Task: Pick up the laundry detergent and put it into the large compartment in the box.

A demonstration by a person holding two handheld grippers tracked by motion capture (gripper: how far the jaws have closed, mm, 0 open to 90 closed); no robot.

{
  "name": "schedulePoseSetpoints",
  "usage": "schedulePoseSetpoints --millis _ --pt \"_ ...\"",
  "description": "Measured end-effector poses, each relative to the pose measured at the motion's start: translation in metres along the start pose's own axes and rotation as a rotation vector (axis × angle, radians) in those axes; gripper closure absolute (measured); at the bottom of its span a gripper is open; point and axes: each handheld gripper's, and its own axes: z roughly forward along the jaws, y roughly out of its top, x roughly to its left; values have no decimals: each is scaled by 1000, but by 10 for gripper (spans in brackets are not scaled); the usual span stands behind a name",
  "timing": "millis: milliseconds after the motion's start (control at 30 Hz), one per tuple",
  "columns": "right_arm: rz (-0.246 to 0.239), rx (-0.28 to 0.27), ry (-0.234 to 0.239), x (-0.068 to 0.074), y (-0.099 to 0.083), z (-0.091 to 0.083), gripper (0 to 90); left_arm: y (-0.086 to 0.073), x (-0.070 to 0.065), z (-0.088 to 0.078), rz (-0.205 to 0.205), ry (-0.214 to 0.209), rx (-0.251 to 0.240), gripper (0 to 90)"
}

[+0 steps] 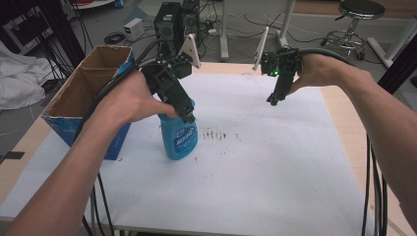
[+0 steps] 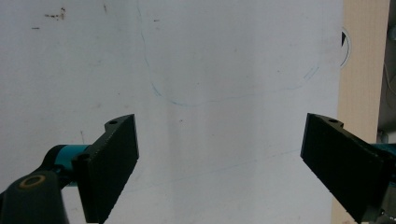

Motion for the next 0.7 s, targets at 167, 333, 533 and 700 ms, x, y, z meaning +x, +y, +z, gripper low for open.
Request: schedulePoseSetpoints --millis 167,333,533,700 --pt "4 3 2 0 0 1 105 1 1 0 -2 -4 -1 295" --pt "5 5 1 0 -1 1 105 1 1 0 1 -6 8 309" --pt "4 10 1 -1 -1 2 105 1 0 1 -15 -8 5 332" --pt "2 4 -4 -1 -1 2 105 1 2 0 -8 -2 10 360"
